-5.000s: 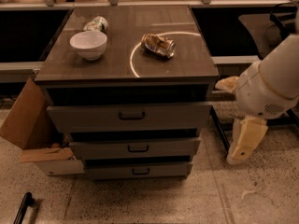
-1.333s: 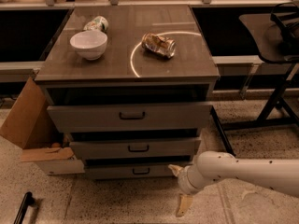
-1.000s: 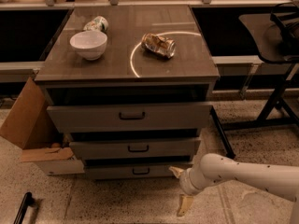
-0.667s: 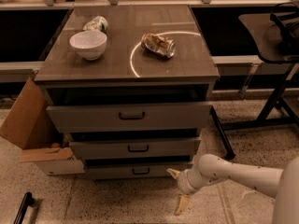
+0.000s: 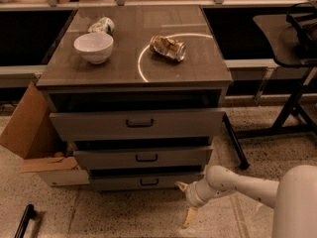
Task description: Open bottom drawer
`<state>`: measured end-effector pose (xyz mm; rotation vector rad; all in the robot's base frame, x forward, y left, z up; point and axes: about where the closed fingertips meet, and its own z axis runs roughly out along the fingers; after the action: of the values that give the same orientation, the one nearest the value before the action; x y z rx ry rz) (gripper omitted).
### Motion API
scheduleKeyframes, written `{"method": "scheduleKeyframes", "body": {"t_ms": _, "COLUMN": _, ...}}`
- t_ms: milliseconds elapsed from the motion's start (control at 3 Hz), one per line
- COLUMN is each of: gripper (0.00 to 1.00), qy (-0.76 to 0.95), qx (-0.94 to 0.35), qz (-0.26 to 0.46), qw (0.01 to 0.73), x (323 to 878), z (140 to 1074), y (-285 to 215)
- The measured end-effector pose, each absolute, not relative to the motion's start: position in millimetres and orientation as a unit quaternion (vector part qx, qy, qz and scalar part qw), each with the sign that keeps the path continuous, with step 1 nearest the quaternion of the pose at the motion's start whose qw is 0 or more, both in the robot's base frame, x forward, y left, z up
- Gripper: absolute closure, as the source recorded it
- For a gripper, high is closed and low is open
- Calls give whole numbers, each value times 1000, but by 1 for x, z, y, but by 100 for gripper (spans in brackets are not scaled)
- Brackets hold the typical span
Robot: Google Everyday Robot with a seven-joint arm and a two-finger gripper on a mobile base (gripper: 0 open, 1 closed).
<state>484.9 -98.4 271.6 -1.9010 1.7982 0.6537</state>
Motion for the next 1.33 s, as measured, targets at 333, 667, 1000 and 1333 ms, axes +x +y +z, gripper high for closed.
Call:
{"method": "scheduleKeyframes", "body": {"t_ms": 333, "gripper": 0, "qy": 653, "qx": -692, "qz": 213, "qw": 222, "x": 496, "z": 252, "y": -96}}
{"method": "scheduleKeyframes", "body": {"t_ms": 667, "gripper": 0, "qy": 651, "qx": -698, "qz": 180, "qw": 236, "x": 520, "z": 231, "y": -95}}
{"method": "scheduleKeyframes", "body": {"t_ms": 1000, "gripper": 0, "qy": 651, "qx": -701, "qz": 150, "qw": 251, "x": 540, "z": 217, "y": -95}}
{"method": "scheduleKeyframes", "body": {"t_ms": 1333, "gripper": 0, "qy": 646, "qx": -707, "qz": 121, "qw": 260, "x": 557, "z": 211, "y": -95}}
